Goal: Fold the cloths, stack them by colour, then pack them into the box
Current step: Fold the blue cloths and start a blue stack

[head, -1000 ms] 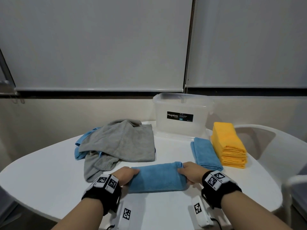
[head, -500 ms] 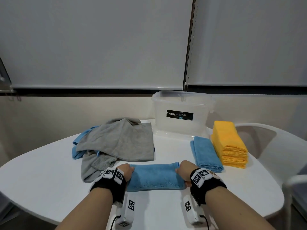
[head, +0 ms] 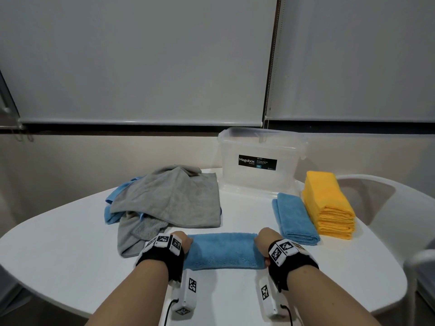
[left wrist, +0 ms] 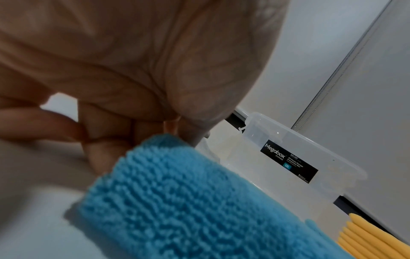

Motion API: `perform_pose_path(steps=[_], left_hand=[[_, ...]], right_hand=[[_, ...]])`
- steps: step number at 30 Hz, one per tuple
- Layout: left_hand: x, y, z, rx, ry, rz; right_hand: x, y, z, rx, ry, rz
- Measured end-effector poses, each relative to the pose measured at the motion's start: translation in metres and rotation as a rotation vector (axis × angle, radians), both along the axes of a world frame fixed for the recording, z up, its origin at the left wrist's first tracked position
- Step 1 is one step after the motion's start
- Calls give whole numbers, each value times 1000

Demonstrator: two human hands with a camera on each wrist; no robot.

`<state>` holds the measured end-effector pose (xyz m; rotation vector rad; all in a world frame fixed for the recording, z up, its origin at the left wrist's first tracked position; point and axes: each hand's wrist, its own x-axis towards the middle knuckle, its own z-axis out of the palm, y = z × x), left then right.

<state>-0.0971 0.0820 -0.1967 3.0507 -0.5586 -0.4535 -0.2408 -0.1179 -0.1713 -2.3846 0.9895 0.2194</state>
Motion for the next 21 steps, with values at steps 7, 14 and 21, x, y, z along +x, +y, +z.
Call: perform_pose_path(steps=[7, 14, 21], left_hand=[[-4, 2, -2, 51, -20, -92], [-11, 17, 13, -284, 143, 31], [-68, 16, 41, -597, -190, -298]], right_hand=[[6, 7, 2, -161, 139, 10], [-11, 7, 27, -163, 35, 82], [-29, 29, 27, -307, -383, 248]])
